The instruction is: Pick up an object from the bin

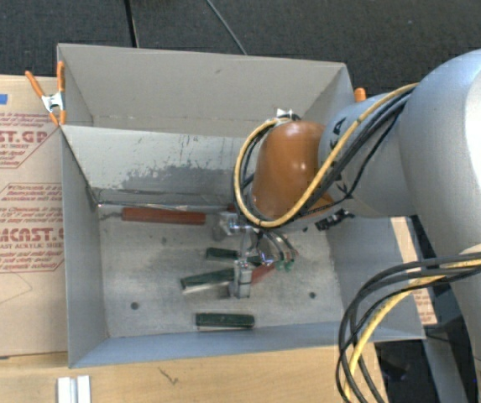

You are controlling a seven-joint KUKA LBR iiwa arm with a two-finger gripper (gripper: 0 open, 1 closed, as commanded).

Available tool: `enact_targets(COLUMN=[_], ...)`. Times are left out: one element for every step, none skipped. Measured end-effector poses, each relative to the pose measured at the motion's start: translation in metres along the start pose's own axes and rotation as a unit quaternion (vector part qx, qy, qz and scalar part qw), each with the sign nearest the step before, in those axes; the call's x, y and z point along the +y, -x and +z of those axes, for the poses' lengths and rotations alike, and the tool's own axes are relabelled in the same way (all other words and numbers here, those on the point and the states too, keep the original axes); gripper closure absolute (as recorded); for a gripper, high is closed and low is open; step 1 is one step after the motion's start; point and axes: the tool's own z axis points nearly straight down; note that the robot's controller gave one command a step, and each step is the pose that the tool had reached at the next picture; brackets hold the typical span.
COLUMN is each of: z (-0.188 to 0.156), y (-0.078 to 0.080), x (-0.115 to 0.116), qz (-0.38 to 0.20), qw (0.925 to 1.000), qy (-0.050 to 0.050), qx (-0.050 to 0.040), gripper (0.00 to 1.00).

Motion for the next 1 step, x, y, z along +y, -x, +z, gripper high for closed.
enact_targets(z=[-0.0056], y=[0.0005], x=[0.0132], qz=[0.032], qw=[0.9995], qy=[-0.001], qx=[-0.0016], gripper=[1.00])
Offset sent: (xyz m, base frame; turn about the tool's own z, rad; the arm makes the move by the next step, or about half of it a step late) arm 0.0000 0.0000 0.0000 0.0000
